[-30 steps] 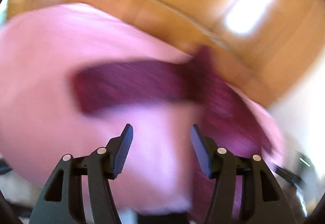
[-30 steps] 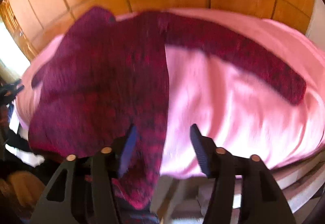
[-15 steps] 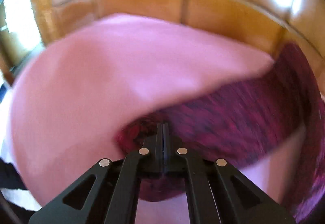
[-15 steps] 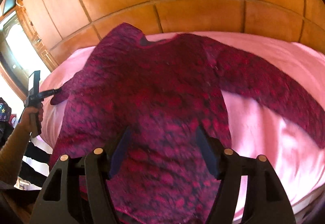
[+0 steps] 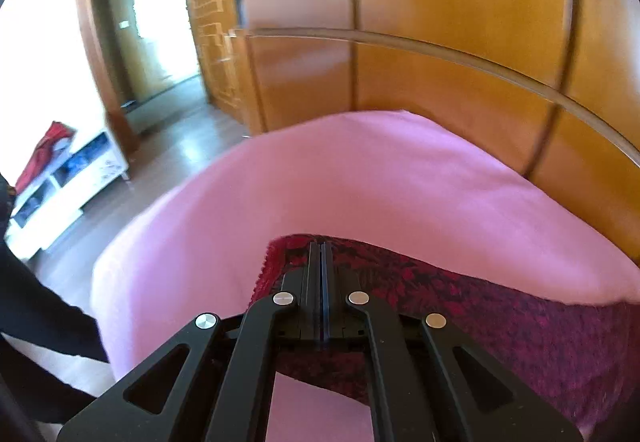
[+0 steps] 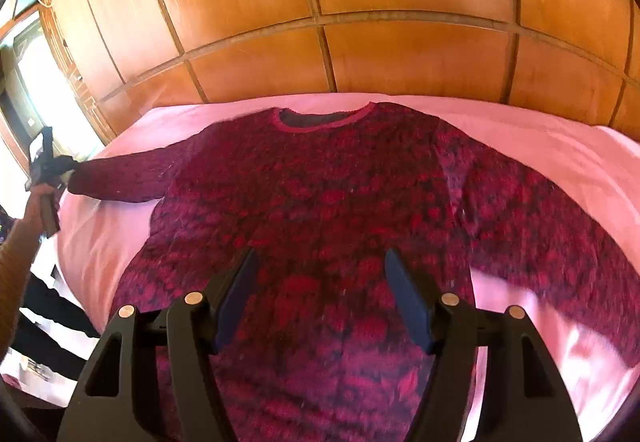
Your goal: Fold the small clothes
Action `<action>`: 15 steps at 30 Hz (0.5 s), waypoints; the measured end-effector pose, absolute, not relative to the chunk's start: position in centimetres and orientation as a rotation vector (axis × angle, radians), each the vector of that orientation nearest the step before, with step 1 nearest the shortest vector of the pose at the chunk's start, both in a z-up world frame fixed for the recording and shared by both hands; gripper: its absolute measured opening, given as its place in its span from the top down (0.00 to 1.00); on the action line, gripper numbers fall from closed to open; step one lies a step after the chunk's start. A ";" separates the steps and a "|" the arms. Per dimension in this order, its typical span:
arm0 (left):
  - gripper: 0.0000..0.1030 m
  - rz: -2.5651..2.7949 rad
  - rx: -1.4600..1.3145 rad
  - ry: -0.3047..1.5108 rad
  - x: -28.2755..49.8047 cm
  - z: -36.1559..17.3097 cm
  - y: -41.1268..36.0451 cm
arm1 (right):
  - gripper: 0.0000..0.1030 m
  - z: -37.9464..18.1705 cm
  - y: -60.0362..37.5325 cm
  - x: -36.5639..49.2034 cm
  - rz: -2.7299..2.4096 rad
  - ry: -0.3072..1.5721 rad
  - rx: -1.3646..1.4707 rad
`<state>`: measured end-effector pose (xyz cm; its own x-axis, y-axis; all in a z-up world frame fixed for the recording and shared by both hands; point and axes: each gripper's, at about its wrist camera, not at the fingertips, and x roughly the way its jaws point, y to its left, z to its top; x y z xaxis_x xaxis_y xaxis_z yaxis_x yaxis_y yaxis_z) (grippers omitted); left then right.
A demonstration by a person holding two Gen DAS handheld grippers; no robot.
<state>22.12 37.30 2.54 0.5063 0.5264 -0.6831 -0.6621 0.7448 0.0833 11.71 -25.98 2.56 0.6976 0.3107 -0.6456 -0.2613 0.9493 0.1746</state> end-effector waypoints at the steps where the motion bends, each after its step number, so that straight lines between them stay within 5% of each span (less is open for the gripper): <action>1: 1.00 0.735 -0.186 0.756 22.6 2.6 37.7 | 0.36 2.6 -26.0 12.2 0.306 0.735 0.070; 6: 1.00 0.702 -0.162 0.766 23.4 2.2 35.9 | 0.35 2.8 -29.5 14.9 0.211 0.746 0.154; 8: 0.86 0.602 -0.225 0.768 22.6 2.1 34.4 | 0.34 2.8 -31.8 15.7 0.165 0.748 0.221; 10: 0.62 0.481 -0.301 0.770 21.7 1.5 32.6 | 0.34 2.8 -34.1 16.7 0.111 0.751 0.245; 15: 0.57 0.112 -0.419 0.855 21.5 -1.5 25.4 | 0.31 1.8 -39.5 21.3 -0.057 0.786 0.225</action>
